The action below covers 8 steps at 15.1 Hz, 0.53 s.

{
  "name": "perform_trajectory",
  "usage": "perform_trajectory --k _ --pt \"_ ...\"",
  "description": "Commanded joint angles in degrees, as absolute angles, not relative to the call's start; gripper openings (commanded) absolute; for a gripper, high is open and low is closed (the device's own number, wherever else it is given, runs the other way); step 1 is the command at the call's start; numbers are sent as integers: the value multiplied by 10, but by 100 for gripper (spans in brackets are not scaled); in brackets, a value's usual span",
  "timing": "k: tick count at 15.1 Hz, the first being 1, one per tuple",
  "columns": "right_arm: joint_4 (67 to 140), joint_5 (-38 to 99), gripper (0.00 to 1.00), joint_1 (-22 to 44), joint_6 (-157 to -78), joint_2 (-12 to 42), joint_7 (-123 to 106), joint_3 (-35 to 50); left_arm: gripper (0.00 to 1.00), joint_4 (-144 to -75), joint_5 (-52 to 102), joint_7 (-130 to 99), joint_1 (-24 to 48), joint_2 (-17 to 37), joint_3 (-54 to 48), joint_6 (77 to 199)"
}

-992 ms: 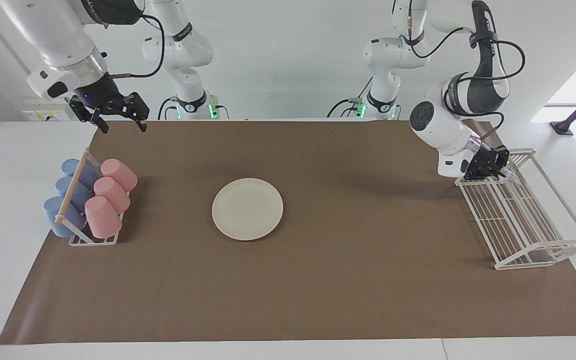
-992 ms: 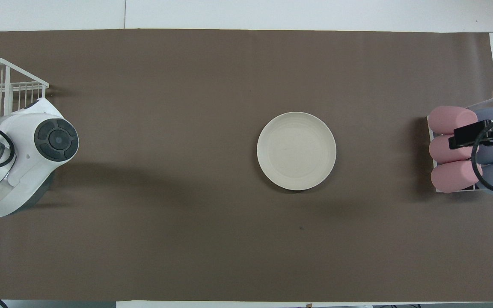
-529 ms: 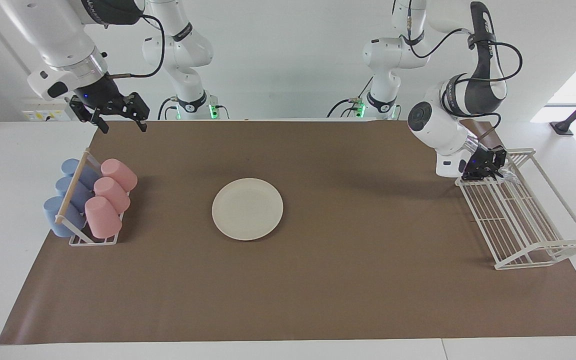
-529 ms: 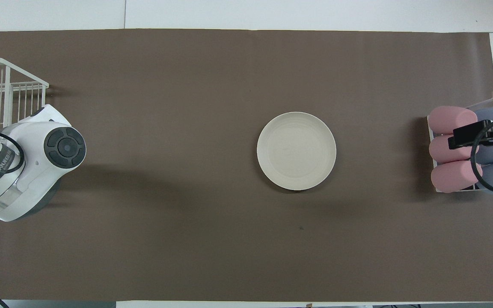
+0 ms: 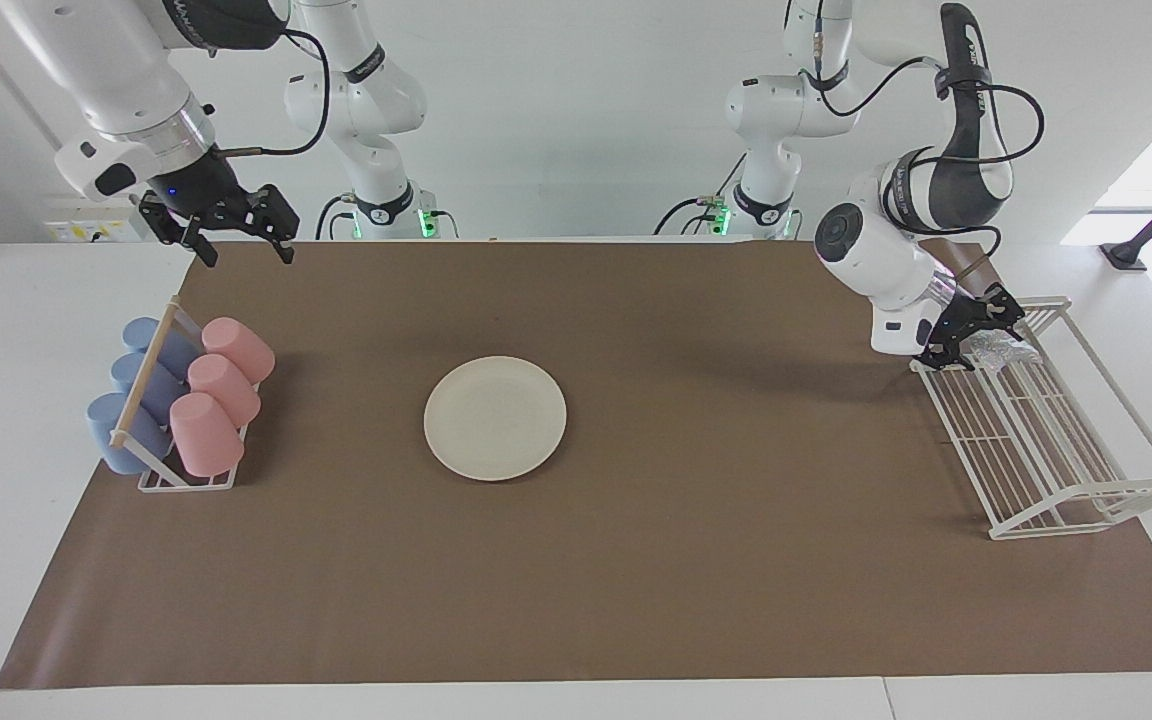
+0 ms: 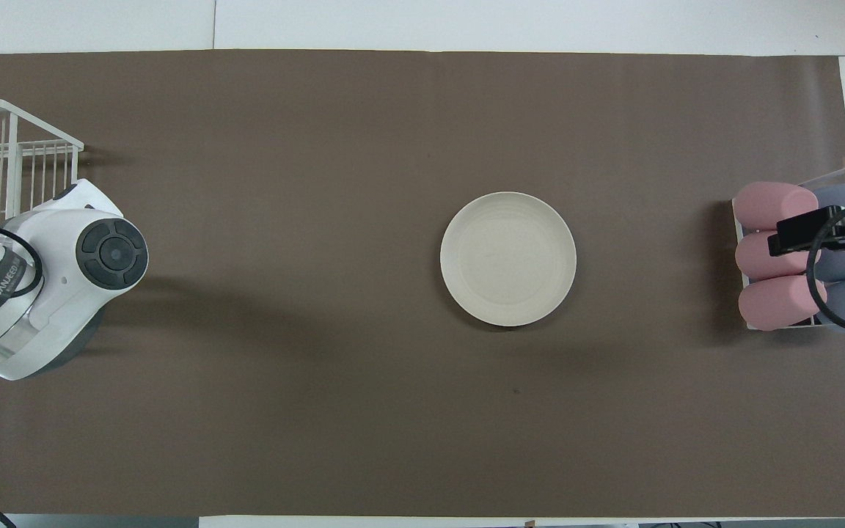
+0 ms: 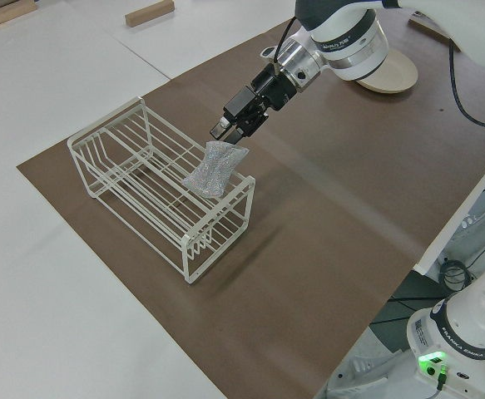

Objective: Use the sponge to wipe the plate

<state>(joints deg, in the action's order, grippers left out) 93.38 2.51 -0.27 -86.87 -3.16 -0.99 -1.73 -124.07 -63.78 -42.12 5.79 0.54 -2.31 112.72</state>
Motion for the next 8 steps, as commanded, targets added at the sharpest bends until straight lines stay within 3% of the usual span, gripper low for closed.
perform_trajectory --k 1,8 --pt "945 18 100 -8 -880 -41 -11 -11 100 -1252 -640 -436 68 -9 -20 1135" --pt "945 18 100 -8 -880 -41 -11 -11 100 -1141 -512 -425 103 25 -20 1056"
